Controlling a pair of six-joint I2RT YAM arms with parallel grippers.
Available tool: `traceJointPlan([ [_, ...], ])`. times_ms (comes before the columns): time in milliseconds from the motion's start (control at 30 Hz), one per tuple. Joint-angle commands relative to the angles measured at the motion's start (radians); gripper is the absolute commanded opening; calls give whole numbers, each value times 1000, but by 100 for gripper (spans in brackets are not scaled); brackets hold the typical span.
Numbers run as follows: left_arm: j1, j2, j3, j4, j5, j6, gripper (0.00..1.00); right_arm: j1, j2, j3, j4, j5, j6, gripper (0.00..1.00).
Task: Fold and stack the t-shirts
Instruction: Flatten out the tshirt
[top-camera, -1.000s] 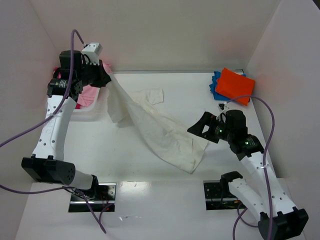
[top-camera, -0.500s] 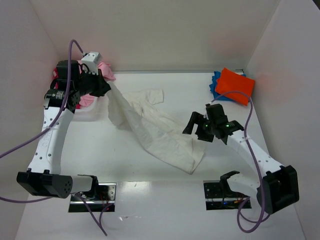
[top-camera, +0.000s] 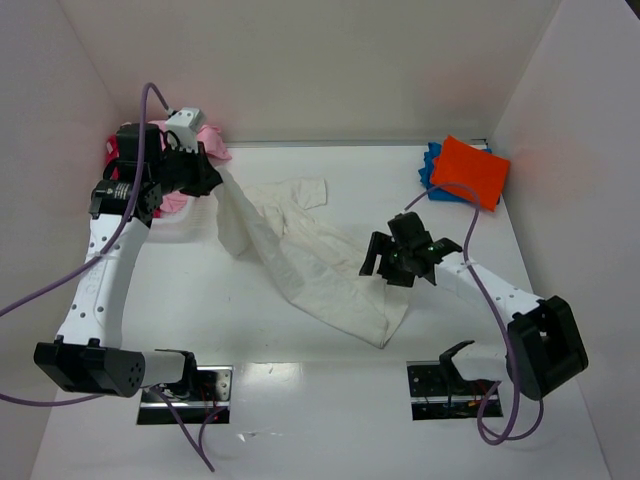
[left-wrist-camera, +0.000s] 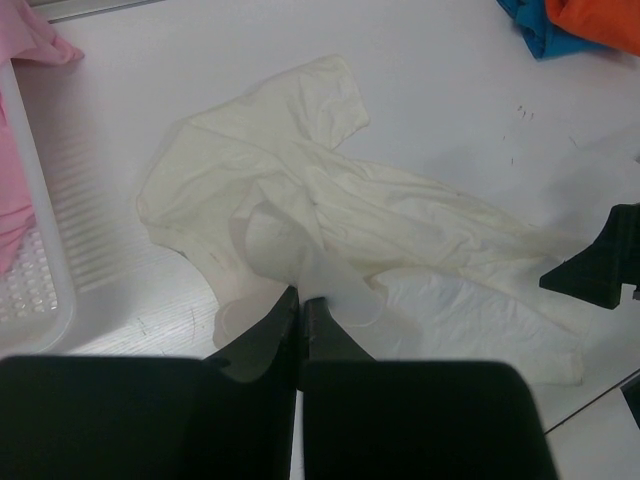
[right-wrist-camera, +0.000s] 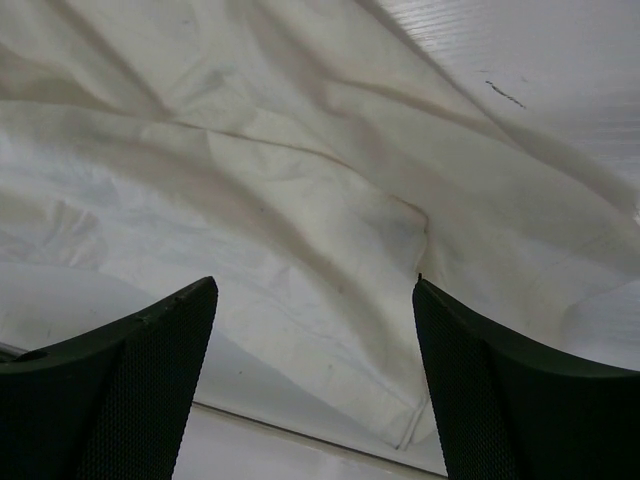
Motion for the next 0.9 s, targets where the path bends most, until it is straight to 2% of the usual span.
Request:
traceJointPlan([
  [0, 8, -31, -1, 33, 13, 7, 2, 10, 68, -17, 64, 49, 13, 84],
  [200, 8, -31, -1, 33, 3, 7, 3, 10, 141, -15, 91, 72, -17, 84],
  [333, 8, -23, -1, 33, 3, 7, 3, 10, 172, -5, 101, 72, -26, 79],
  [433, 8, -22, -1, 33, 3, 7, 3, 10, 181, -4, 111, 78, -26, 65],
  [567, 8, -22, -1, 33, -6, 7, 4, 10, 190, 14, 121, 83, -37, 41],
  [600, 8, -22, -1, 33, -6, 7, 4, 10, 190, 14, 121, 83, -37, 29],
  [700, 8, -22, -1, 33, -6, 7, 4, 10, 181, 36, 105, 92, -37, 9],
  [767, 8, -22, -1, 33, -6, 7, 4, 10, 162, 64, 87, 111, -43, 1],
  [867, 8, -22, -1, 33, -14, 7, 4, 10, 120, 133, 40, 138, -52, 0],
])
